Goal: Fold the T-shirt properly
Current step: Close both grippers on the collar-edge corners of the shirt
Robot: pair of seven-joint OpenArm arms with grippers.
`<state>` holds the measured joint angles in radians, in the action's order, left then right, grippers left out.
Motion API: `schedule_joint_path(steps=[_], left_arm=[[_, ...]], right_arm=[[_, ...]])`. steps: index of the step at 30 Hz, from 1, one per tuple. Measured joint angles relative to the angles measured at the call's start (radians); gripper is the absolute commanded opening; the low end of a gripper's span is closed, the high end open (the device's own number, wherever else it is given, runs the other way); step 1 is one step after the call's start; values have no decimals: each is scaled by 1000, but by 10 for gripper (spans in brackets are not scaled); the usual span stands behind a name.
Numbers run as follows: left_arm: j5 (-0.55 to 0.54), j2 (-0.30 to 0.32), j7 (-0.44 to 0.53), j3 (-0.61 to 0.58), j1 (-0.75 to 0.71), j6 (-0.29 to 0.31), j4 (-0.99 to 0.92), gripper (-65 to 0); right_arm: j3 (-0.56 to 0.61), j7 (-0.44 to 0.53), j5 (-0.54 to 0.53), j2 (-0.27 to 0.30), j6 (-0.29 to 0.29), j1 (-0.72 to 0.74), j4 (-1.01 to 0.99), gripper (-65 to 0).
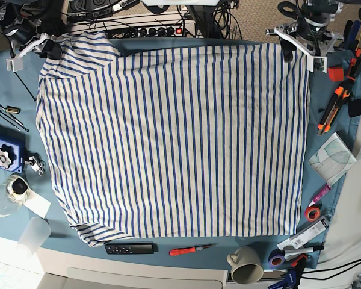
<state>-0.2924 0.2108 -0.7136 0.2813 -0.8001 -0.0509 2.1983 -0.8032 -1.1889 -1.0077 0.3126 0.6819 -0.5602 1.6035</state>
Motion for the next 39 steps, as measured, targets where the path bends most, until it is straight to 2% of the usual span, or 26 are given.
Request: schedule_joint_path(steps=[4,12,14,19,21,22,27,29,33,36,39], left_arm=[[-1,0,-55,0,48,0,-65,-315],[3,0,-3,0,94,5,-158,-319],[-9,1,19,1,114,8,-183,-369],[-53,4,30,8,146,-2,-214,-550],[-50,6,30,8,147,-5,-215,-639],[-49,6,28,9,147,-5,-215,-650],[-49,6,16,9,150,-6,-215,-650],[-49,6,6,9,151,-3,-212,-650],[-33,9,-84,13,149,50,-166,-650],[-44,7,-143,6,135,64,-124,-650],[-72,-3,-170,-3,110,82,-79,-650]], right_arm=[[0,-4,-1,0,0,0,0,-403],[0,-7,-1,0,0,0,0,-403],[0,-8,-1,0,0,0,0,-403],[0,-8,-4,0,0,0,0,-405],[0,-8,-4,0,0,0,0,-442],[0,-8,-1,0,0,0,0,-478],[0,-20,8,0,0,-2,-1,-650],[0,-19,8,0,0,-3,-1,-650],[1,7,10,0,-1,-3,-2,-650],[2,12,-53,-2,-3,-5,-5,-650],[2,12,-65,-3,8,-5,-5,-650]])
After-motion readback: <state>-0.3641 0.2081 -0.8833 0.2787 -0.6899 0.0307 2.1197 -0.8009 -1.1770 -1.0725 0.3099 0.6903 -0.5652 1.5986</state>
